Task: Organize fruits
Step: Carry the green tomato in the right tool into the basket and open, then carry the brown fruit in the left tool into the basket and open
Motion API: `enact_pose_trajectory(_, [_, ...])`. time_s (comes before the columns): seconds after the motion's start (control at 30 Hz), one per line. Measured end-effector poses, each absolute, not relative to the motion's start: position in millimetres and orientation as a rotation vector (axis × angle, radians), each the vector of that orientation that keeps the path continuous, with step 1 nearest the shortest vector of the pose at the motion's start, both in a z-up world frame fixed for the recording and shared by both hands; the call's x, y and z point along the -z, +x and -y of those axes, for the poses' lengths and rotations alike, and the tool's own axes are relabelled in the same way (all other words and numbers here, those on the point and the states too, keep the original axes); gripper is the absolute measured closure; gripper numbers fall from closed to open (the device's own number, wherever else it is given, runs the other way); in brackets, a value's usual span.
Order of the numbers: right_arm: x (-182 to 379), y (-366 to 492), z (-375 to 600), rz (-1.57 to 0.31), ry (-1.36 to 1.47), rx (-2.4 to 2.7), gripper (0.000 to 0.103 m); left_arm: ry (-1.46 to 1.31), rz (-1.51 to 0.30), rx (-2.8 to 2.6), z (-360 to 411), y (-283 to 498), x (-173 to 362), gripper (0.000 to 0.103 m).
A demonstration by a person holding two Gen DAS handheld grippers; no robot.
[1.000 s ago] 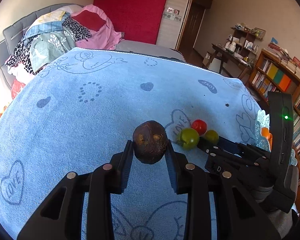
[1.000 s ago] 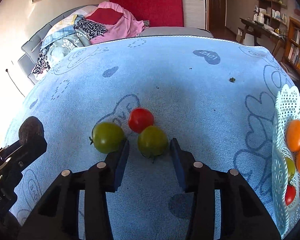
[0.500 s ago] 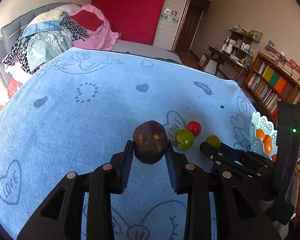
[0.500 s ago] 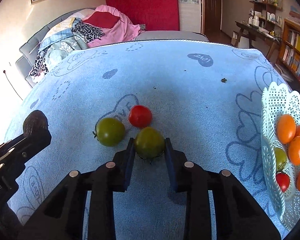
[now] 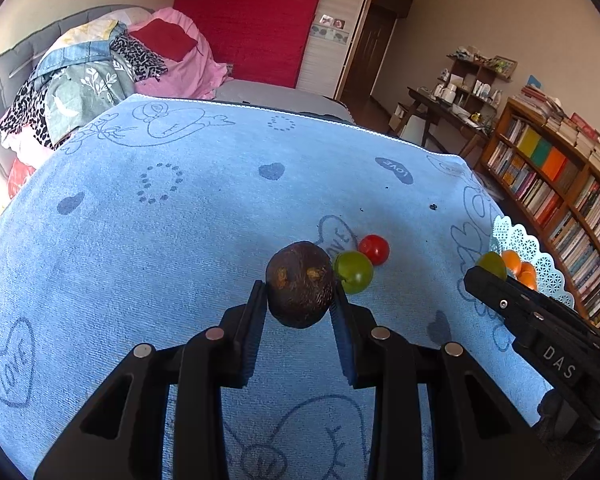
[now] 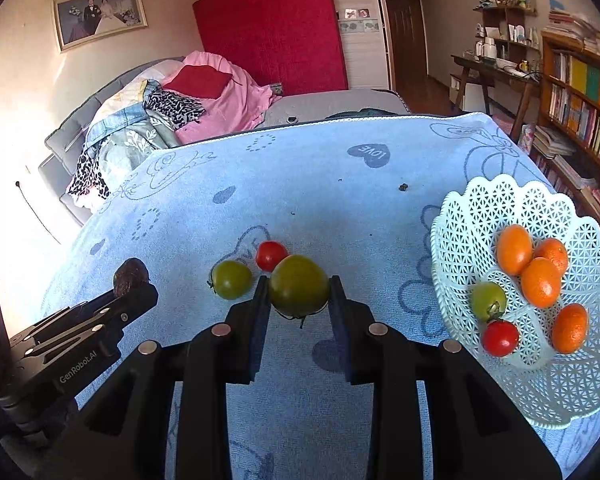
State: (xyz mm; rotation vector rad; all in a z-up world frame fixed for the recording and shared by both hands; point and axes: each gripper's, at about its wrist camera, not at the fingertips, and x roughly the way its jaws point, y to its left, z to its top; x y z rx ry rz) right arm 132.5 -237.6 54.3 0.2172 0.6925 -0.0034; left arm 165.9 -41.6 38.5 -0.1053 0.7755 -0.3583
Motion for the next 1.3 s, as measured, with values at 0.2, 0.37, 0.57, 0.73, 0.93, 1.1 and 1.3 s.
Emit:
enact_pose_trajectory(0.2, [-64, 112, 260, -0.657, 0.256, 0.055, 0.073, -0.089, -0.777, 0.361, 45, 165, -37, 0.071])
enact_pose_trajectory(0.37, [-65, 96, 283, -0.637, 0.293, 0.110, 0.073, -0.075, -0.780, 0.362, 48, 165, -34, 0.071])
enact_pose_trajectory(0.57, [-61, 78, 307, -0.626, 0.323, 0.184, 0.073, -0.062, -0.784, 0.357, 51, 166, -31, 0.071])
enact_pose_trajectory(0.73, [-57, 64, 325, -0.616, 0.352, 0.235, 0.073, -0.049, -0.790, 0.351, 55, 166, -29, 0.071])
enact_pose_trajectory(0.93, [-49, 52, 346, -0.617, 0.401, 0.279, 0.071, -0.035, -0.794, 0.342, 58, 167, -24, 0.071])
enact_pose_trajectory(1.1, [-54, 41, 355, -0.580, 0.429, 0.297, 0.039, -0.023, -0.798, 0.331, 60, 170, -21, 0.071])
enact_pose_trajectory(1.3, [-58, 29, 367, -0.543, 0.497, 0.255, 0.029, -0.016, -0.798, 0.320, 63, 171, -18, 0.071])
